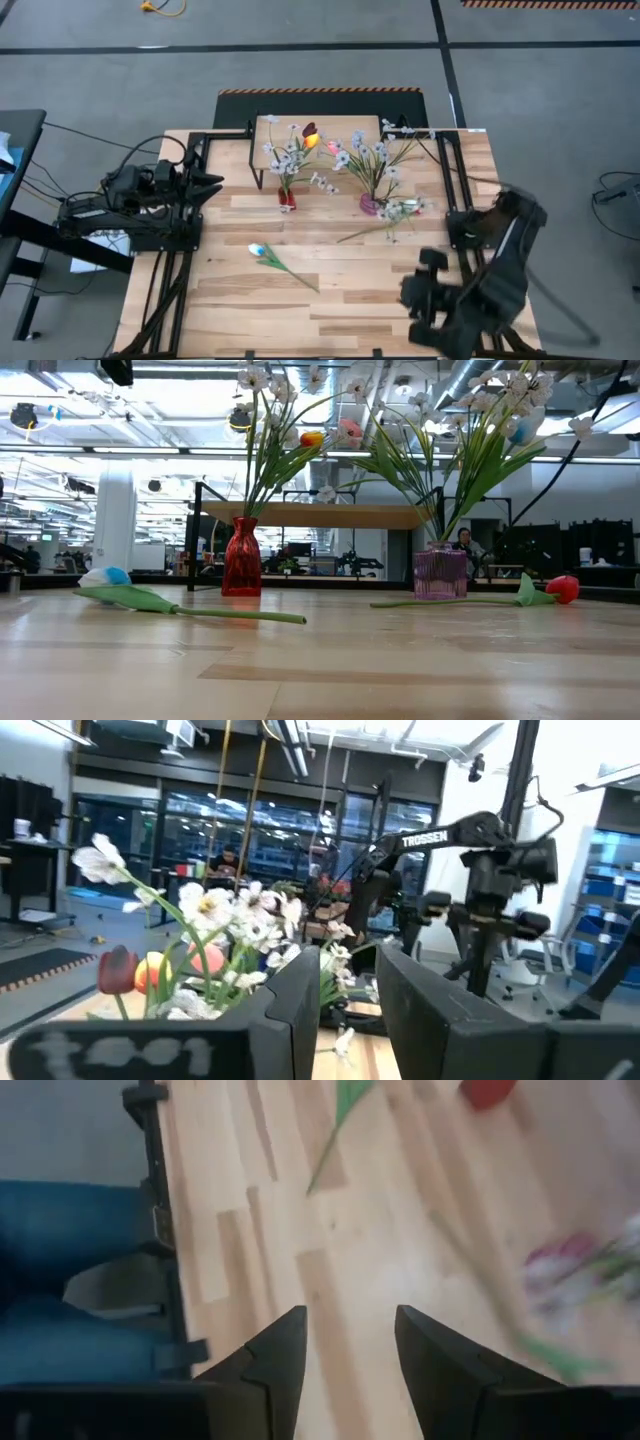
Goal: Pick and place flowers into a vace then onto a shelf
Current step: Put the red tulip into the red vase
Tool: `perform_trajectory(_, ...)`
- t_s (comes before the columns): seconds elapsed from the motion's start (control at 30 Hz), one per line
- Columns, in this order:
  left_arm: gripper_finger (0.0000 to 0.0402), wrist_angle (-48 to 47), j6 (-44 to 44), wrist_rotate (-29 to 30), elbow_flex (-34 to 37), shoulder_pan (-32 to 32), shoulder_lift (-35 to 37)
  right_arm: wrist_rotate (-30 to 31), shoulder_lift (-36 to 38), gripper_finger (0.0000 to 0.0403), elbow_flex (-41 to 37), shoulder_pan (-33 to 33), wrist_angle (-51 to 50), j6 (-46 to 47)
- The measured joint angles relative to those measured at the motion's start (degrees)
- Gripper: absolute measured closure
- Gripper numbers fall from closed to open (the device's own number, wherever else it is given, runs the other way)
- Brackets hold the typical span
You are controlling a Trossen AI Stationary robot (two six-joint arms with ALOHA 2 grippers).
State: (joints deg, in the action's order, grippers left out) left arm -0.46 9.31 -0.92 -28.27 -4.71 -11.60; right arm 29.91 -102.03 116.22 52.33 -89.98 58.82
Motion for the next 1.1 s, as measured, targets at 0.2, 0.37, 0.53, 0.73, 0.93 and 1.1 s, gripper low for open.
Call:
perform_trajectory(0.2, 0.0313, -1.4, 1.0, -2.8, 0.0, 0.0, 0.0, 2.0, -8.8, 0.0262, 0.0, 4.3, 0.0, 19.6)
perform_trajectory(0.37, 0.0313, -2.3, 1.2, -4.9, 0.0, 0.0, 0.0, 6.7, -16.0, 0.0258, 0.0, 6.3, 0.0, 30.4)
perform_trajectory(0.53, 0.0313, -3.9, 2.4, -8.0, 0.0, 0.0, 0.0, 10.0, -24.6, 0.0259, 0.0, 5.8, -0.1, 36.5)
perform_trajectory(0.73, 0.0313, -4.6, 3.7, -11.1, 0.0, 0.0, 0.0, 10.8, -35.7, 0.0264, 0.0, 1.2, -0.1, 47.4)
perform_trajectory(0.93, 0.0313, -4.6, 5.4, -13.3, 0.0, 0.0, 0.0, 8.6, -45.2, 0.0260, 0.0, -4.6, -0.1, 62.9)
perform_trajectory(1.1, 0.0313, -5.4, 6.4, -15.4, 0.0, 0.0, 0.0, 11.2, -47.7, 0.0267, 0.5, -8.3, -0.5, 65.9)
